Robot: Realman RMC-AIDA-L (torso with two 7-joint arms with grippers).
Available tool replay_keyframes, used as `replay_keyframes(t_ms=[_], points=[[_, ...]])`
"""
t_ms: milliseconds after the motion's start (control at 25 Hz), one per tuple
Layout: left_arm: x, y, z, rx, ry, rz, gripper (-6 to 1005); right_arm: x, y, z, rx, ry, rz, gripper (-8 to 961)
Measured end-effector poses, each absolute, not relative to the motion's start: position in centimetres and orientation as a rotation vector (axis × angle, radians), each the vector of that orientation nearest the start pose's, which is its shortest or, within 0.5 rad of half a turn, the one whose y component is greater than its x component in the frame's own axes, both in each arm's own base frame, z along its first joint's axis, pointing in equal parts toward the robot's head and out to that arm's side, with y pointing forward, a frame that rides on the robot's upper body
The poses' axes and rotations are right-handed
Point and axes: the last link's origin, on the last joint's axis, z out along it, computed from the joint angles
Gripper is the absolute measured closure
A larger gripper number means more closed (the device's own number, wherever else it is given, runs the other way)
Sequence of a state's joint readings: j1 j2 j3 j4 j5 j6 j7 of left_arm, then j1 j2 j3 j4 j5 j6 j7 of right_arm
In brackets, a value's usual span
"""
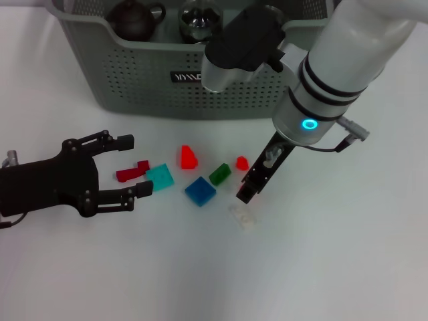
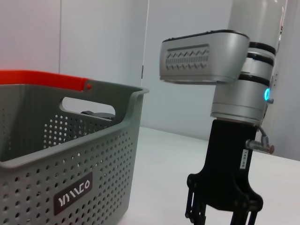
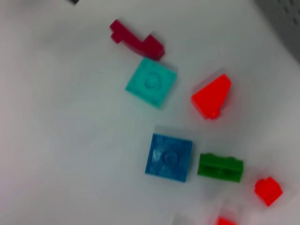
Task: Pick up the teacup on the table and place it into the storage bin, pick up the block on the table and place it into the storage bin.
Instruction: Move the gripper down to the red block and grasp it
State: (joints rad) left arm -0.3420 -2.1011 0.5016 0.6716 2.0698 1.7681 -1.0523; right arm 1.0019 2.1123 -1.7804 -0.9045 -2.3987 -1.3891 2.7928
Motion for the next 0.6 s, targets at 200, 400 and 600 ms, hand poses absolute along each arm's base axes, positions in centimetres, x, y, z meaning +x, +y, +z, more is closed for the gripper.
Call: replay_keyframes(t_ms=[200,400,600], points=[[-30.8,25.6,1.2,-2.671,-0.419,-0.778,114,10.8,35.2,-11.7,-2.706,0.910,-0.747,386],[-30.8,25.6,1.3,-2.675,-0.404,-0.778,114,11.0,34.9,-12.3,-2.675,0.933,-0.770,387],[-30.7,25.7,1.3,-2.677,-0.395,-0.777,114,11.1,34.9,-12.8,-2.666,0.917,-0.758,390]])
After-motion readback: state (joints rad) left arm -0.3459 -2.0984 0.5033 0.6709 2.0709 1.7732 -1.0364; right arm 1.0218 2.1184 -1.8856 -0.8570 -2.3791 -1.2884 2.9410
